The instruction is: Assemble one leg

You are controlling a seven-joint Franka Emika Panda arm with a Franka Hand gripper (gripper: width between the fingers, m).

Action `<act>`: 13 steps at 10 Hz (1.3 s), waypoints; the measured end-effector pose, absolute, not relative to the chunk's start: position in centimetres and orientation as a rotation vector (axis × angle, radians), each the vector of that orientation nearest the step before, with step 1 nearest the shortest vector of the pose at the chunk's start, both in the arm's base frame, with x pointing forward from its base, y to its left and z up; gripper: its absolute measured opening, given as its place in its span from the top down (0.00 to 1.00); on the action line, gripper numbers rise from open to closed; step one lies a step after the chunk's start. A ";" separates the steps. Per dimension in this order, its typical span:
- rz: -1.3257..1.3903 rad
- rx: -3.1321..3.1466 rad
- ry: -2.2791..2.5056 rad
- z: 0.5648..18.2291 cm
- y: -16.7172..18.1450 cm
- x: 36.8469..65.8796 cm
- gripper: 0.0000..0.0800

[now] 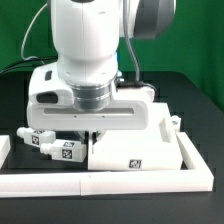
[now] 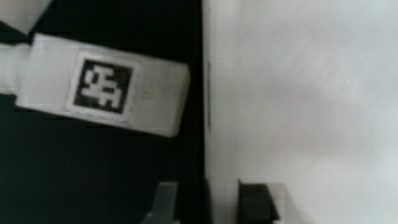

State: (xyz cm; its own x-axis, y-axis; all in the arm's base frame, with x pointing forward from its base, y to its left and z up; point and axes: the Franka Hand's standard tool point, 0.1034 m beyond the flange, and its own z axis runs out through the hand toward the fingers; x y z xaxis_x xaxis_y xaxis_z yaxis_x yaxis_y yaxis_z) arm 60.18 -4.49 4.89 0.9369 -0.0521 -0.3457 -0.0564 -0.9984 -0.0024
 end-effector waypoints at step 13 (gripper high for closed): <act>0.505 -3.139 0.113 2.6 -2.2 60.8 0.93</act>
Offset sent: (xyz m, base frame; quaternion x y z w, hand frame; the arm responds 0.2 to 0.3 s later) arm 0.0000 0.0000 0.0000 0.0000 0.0000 0.0000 1.0000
